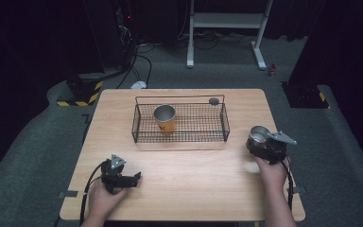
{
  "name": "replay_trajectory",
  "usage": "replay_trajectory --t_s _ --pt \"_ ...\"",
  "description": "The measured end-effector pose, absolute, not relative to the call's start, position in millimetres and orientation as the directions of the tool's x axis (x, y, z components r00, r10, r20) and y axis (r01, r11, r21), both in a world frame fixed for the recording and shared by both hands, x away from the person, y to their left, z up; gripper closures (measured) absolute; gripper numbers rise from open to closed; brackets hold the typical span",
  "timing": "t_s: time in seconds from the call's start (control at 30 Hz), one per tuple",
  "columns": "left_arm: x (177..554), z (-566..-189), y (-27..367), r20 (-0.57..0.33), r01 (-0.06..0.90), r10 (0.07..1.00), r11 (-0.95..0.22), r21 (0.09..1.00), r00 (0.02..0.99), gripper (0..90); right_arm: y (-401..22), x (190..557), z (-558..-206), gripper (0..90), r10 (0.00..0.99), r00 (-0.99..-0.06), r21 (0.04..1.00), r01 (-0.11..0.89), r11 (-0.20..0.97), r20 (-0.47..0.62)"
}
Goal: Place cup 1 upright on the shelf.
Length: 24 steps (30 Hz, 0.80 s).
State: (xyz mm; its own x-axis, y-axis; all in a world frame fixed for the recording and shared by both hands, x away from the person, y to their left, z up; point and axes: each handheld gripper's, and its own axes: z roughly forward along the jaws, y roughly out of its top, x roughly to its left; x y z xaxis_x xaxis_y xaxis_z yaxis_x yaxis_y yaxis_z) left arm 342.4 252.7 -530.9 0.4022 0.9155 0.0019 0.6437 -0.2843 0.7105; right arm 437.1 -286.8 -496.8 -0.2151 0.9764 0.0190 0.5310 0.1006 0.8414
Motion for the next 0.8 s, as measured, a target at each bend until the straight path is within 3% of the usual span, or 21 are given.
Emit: replay_trajectory --t_s 0.43,0.8 --pt "342 -531 253 0.002 0.644 0.915 -0.284 0.71 0.402 0.3 -283 448 -497 18.2 0.98 -0.201 0.846 0.524 0.103 0.005" --pt "342 -531 253 0.002 0.644 0.915 -0.285 0.71 0.402 0.3 -272 427 -492 18.4 0.971 -0.234 0.842 0.515 0.159 -0.04"
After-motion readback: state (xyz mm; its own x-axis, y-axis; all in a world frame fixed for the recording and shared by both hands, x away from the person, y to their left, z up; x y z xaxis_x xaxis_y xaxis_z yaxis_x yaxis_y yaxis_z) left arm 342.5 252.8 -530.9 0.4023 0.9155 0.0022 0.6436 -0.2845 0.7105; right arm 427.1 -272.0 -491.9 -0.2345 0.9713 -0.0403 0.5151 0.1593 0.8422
